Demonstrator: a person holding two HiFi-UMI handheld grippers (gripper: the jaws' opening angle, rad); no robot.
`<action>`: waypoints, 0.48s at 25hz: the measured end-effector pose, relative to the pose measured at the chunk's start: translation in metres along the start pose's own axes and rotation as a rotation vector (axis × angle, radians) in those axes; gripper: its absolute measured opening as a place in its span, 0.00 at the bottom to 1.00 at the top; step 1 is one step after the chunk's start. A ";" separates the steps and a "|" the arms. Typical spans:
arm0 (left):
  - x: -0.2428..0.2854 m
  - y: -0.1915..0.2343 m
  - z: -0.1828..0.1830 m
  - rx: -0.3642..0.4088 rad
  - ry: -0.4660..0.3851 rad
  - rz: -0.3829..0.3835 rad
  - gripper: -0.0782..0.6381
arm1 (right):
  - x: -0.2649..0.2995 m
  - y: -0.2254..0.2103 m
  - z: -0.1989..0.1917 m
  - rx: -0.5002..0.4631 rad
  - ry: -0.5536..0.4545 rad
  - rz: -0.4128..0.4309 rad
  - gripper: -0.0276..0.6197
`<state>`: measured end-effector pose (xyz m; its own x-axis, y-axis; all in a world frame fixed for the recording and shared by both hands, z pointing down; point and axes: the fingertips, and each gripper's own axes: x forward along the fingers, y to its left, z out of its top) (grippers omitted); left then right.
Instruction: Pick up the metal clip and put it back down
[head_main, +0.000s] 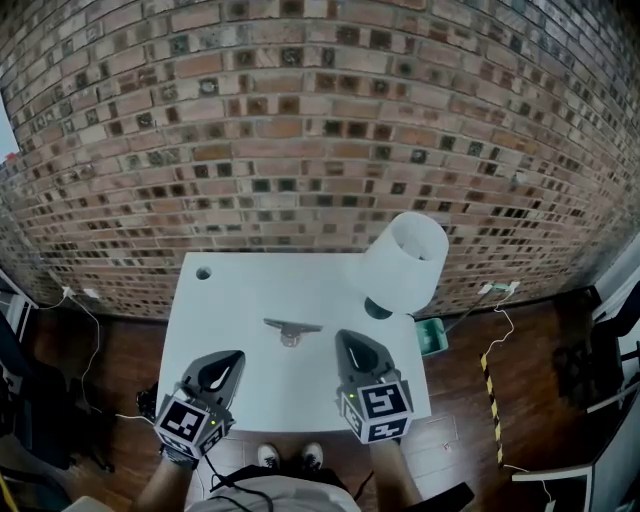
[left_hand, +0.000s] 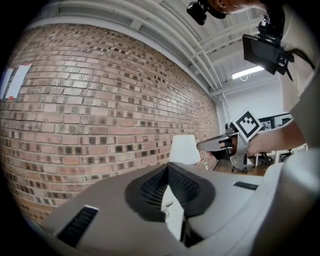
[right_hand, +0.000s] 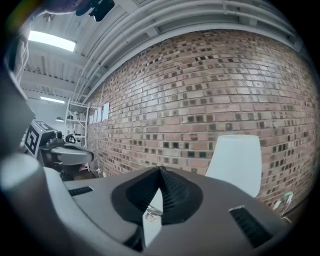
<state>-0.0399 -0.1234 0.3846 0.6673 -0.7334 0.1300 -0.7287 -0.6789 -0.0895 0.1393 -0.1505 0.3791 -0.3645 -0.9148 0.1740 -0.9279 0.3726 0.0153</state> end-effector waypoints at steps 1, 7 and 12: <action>0.000 0.003 -0.003 -0.013 0.000 -0.008 0.12 | 0.007 0.000 -0.003 -0.039 0.020 -0.003 0.02; 0.000 0.009 -0.021 -0.046 0.006 -0.069 0.12 | 0.049 0.000 -0.033 -0.373 0.178 0.009 0.02; 0.012 0.014 -0.034 -0.076 0.054 -0.073 0.12 | 0.084 0.000 -0.060 -0.534 0.251 0.064 0.09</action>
<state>-0.0477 -0.1402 0.4186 0.7113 -0.6776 0.1869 -0.6894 -0.7244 -0.0029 0.1132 -0.2184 0.4531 -0.3284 -0.8474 0.4172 -0.7131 0.5121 0.4789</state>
